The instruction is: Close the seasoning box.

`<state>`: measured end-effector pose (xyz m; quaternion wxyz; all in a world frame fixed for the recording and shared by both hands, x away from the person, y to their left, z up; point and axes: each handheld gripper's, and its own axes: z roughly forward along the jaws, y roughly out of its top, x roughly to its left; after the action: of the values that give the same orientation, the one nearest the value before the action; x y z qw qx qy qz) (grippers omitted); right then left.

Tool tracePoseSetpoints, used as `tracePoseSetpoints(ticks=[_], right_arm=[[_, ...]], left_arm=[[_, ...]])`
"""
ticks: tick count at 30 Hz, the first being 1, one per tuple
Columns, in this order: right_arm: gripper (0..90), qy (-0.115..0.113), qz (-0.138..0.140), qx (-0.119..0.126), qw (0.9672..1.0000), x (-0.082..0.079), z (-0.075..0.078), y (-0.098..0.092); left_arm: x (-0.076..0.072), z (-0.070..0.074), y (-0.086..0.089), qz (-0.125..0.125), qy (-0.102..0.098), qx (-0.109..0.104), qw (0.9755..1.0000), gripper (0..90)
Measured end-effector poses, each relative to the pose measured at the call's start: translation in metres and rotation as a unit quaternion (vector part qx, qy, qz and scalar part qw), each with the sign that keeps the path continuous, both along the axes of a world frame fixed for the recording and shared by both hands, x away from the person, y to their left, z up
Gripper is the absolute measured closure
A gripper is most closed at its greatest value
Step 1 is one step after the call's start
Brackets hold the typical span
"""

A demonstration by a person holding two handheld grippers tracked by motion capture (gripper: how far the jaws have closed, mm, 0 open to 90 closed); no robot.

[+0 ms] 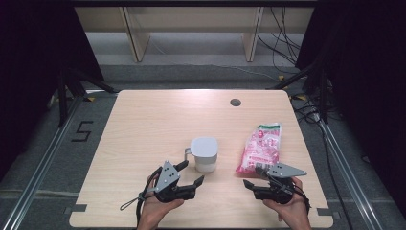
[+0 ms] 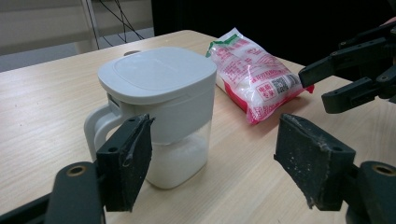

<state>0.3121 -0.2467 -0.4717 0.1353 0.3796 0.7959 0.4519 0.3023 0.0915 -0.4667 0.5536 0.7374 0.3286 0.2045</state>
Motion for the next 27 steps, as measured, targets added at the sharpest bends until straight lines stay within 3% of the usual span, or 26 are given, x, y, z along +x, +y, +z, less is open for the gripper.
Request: tracePoseSetpoints(ticks=[2, 7, 8, 9, 15, 16, 19, 22, 23, 24, 26, 27], right_arm=[[34.8, -0.010, 0.000, -0.011, 0.9999, 0.001, 0.000, -0.001], [34.8, -0.007, 0.002, -0.016, 0.9998, 0.001, -0.001, 0.000], [34.8, -0.006, 0.002, -0.015, 0.9999, 0.001, -0.001, 0.000], [34.8, 0.000, 0.004, -0.007, 1.0000, 0.000, -0.001, 0.001], [34.8, -0.005, 0.009, -0.016, 0.9998, 0.000, -0.002, 0.001], [34.8, 0.009, 0.008, -0.016, 0.9998, -0.002, -0.002, 0.002], [34.5, 0.001, 0.015, -0.024, 0.9996, -0.001, -0.003, 0.002], [33.9, -0.003, 0.022, -0.024, 0.9995, -0.002, -0.005, 0.002], [33.4, 0.019, 0.018, -0.022, 0.9994, -0.005, -0.005, 0.003], [33.4, 0.017, 0.020, -0.025, 0.9994, -0.005, -0.006, 0.003], [33.3, 0.008, 0.024, -0.038, 0.9990, -0.005, -0.008, 0.002], [33.2, 0.014, 0.022, -0.035, 0.9990, -0.006, -0.008, 0.002]], left_arm=[[-0.001, -0.002, 0.000, -0.003, -0.009, 0.006, 0.9999, 26.5], [-0.005, -0.007, -0.002, 0.002, 0.000, 0.011, 0.9999, 26.0], [-0.006, -0.007, -0.002, 0.000, -0.003, 0.022, 0.9998, 26.0], [-0.007, -0.009, -0.003, 0.003, 0.001, 0.017, 0.9998, 25.9], [-0.013, -0.015, -0.006, -0.002, 0.005, 0.020, 0.9998, 25.6], [-0.014, -0.016, -0.007, -0.003, 0.005, 0.020, 0.9998, 25.4], [-0.015, -0.018, -0.008, -0.003, 0.001, 0.009, 1.0000, 25.0], [-0.020, -0.019, -0.007, 0.001, 0.002, 0.017, 0.9998, 24.4], [-0.020, -0.020, -0.007, 0.001, -0.001, 0.015, 0.9999, 24.3], [-0.021, -0.021, -0.008, 0.001, 0.000, 0.008, 1.0000, 24.3], [-0.023, -0.023, -0.009, 0.003, 0.002, 0.017, 0.9998, 24.3], [-0.024, -0.025, -0.010, 0.001, 0.000, 0.014, 0.9999, 24.3]])
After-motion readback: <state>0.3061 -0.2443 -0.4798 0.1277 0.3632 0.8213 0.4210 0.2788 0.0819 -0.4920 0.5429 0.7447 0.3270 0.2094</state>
